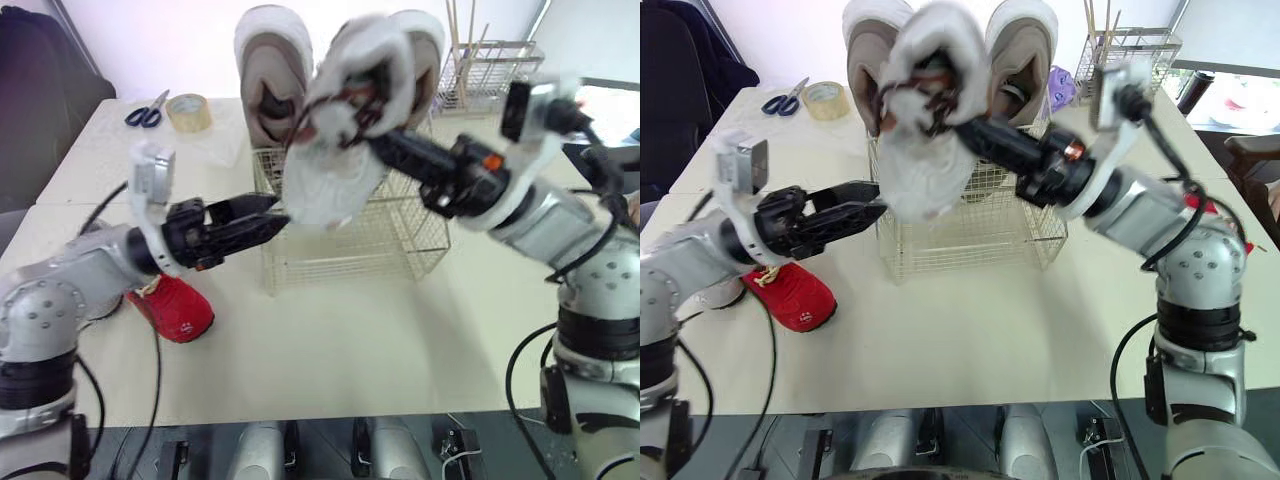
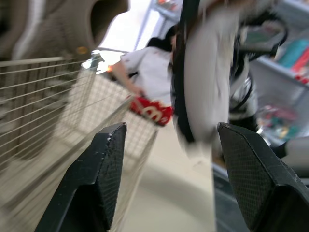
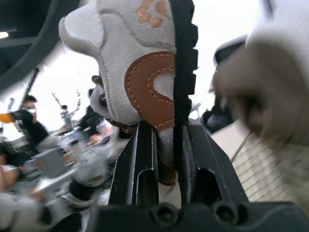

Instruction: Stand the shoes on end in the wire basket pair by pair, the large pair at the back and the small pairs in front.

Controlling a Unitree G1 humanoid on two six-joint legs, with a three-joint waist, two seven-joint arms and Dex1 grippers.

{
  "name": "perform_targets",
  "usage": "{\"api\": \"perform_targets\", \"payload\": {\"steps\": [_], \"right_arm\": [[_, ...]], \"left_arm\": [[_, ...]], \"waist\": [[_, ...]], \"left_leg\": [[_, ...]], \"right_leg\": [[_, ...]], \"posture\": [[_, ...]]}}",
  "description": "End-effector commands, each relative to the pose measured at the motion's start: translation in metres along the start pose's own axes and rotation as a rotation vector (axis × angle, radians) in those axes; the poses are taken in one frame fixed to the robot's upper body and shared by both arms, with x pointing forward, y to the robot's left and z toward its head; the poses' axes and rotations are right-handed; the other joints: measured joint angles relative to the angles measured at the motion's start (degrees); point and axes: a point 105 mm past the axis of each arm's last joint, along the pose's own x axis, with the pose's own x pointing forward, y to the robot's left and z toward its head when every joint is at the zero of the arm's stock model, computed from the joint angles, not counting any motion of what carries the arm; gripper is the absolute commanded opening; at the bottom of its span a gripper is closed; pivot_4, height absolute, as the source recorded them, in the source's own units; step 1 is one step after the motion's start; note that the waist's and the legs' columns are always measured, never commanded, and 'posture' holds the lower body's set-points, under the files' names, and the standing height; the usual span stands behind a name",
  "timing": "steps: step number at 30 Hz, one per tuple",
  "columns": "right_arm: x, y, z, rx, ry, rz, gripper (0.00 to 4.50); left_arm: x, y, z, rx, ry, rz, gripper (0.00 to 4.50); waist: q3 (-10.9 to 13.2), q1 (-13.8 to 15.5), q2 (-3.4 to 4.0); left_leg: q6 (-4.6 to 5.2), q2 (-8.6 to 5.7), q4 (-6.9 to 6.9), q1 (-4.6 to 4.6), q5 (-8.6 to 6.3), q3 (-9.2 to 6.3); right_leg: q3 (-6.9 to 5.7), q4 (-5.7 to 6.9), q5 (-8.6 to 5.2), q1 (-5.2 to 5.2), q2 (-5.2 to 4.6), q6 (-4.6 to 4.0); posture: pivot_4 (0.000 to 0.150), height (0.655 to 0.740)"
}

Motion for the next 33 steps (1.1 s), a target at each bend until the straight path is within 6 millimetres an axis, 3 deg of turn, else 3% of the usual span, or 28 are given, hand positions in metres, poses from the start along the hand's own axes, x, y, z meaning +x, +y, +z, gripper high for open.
{"api": "perform_targets", "payload": {"steps": [1, 4, 8, 18, 26, 33], "right_arm": [[-0.015, -0.009, 0.050, -0.190, -0.105, 0.033, 0.13], [-0.020, -0.023, 0.056, -0.281, -0.073, 0.043, 0.13], [-0.026, -0.053, 0.036, -0.412, 0.057, 0.035, 0.13], [-0.034, -0.096, 0.010, -0.507, 0.149, 0.013, 0.13], [-0.045, -0.101, -0.015, -0.301, 0.215, 0.069, 0.13], [-0.052, -0.109, -0.036, -0.205, 0.201, 0.010, 0.13]], "left_arm": [[-0.016, -0.017, 0.023, 0.091, 0.006, -0.009, 3.20], [-0.019, -0.024, 0.027, 0.101, 0.028, -0.007, 3.20], [-0.020, -0.025, 0.027, 0.088, 0.024, 0.003, 3.20], [-0.023, -0.025, 0.026, 0.067, 0.009, 0.024, 3.20], [-0.023, -0.022, 0.023, 0.060, -0.002, 0.041, 3.20], [-0.021, -0.015, 0.020, 0.046, -0.016, 0.050, 3.20]], "waist": [[0.01, 0.10, -0.02], [0.01, 0.10, -0.02], [0.01, -0.19, -0.03], [0.04, -1.24, 0.02], [0.05, -1.18, 0.03], [0.05, -1.22, 0.03]], "left_leg": [[0.00, 0.00, 0.01, 0.00, 0.00, 0.01], [0.00, 0.01, -0.01, 0.01, 0.00, 0.01], [0.00, 0.01, -0.01, 0.03, 0.00, 0.02], [-0.02, 0.03, -0.05, 0.02, 0.01, 0.08], [-0.03, 0.02, -0.04, 0.03, 0.01, 0.08], [-0.04, 0.02, -0.04, 0.03, 0.01, 0.08]], "right_leg": [[0.00, -0.01, 0.00, 0.00, 0.00, 0.00], [0.01, -0.02, 0.00, 0.01, -0.01, 0.00], [0.01, -0.01, 0.00, 0.02, -0.02, 0.00], [0.02, -0.01, 0.00, -0.04, -0.02, 0.01], [0.02, -0.01, 0.00, -0.02, -0.03, 0.01], [0.02, -0.01, 0.00, -0.02, -0.02, 0.01]], "posture": [[0.150, 0.7400], [0.150, 0.7400], [0.150, 0.7400], [0.150, 0.7400], [0.150, 0.7400], [0.150, 0.7400]]}}
